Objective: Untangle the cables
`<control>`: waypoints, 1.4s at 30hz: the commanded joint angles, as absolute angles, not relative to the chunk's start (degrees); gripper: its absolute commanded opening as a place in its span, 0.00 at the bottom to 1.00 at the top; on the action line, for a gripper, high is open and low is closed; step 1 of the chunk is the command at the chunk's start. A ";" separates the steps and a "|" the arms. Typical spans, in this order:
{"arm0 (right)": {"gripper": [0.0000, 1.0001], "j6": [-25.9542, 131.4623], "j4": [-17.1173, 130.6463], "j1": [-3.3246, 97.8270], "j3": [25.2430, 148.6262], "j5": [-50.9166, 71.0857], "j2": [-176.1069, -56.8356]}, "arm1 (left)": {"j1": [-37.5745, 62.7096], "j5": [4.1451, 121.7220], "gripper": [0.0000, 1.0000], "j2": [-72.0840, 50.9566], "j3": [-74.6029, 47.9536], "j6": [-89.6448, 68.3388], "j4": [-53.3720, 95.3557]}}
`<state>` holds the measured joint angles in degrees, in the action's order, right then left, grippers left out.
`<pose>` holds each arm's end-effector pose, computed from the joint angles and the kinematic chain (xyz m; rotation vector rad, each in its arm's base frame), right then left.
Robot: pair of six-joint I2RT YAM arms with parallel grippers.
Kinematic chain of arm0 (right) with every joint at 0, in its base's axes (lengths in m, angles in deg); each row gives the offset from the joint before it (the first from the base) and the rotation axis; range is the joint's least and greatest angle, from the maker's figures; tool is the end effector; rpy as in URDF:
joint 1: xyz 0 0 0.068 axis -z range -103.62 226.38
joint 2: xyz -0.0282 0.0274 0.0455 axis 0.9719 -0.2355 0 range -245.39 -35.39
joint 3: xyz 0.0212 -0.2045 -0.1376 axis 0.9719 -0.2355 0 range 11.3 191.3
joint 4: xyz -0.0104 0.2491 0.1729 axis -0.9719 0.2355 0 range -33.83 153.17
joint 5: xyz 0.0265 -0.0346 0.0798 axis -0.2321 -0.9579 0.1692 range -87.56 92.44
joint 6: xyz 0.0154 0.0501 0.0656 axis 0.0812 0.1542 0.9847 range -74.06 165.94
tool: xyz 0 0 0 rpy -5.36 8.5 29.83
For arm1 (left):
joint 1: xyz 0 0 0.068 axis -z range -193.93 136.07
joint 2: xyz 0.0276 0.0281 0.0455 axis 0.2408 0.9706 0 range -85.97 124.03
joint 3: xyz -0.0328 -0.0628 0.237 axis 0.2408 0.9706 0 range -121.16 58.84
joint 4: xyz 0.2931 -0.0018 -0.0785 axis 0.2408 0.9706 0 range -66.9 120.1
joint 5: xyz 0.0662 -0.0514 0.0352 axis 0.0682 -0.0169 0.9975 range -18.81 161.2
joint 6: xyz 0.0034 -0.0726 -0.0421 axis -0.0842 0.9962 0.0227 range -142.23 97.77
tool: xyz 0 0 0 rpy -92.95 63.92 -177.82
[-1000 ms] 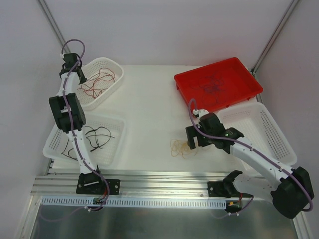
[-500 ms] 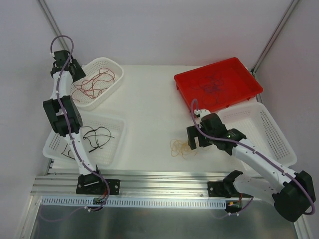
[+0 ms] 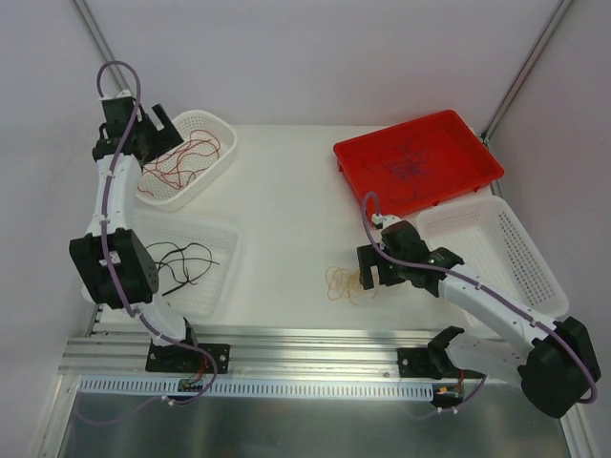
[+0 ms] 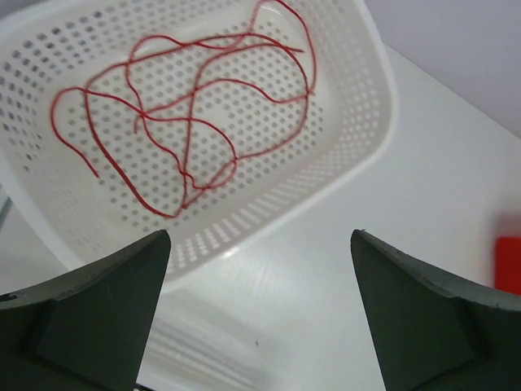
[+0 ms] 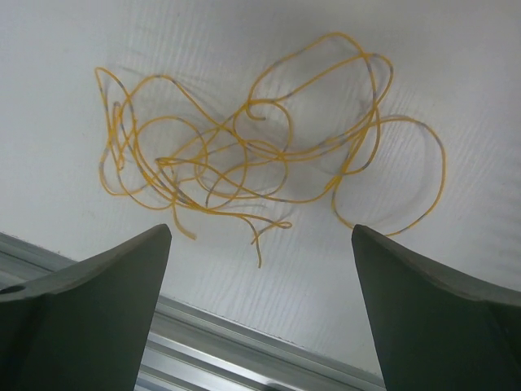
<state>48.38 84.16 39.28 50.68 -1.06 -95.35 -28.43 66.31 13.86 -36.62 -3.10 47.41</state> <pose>0.2346 0.1717 0.1632 -0.6972 2.3286 0.2410 0.4691 0.1147 0.3147 -0.5492 1.9981 -0.1380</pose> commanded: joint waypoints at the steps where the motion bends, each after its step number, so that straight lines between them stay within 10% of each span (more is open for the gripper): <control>1: 0.98 52.17 80.27 39.20 47.96 0.59 -98.05 | -22.31 63.90 0.94 1.79 -29.94 -1.31 47.62; 20: 0.95 52.27 73.48 24.79 64.03 0.80 -118.64 | 3.37 61.00 0.94 -36.57 10.22 1.75 47.53; 29: 0.92 53.93 79.99 34.43 59.73 -8.98 -107.91 | 19.18 66.95 0.94 -30.79 9.89 7.03 44.98; 42: 0.60 59.56 69.80 44.74 54.63 -0.98 -113.17 | 35.36 80.42 0.93 -10.23 2.33 9.50 41.82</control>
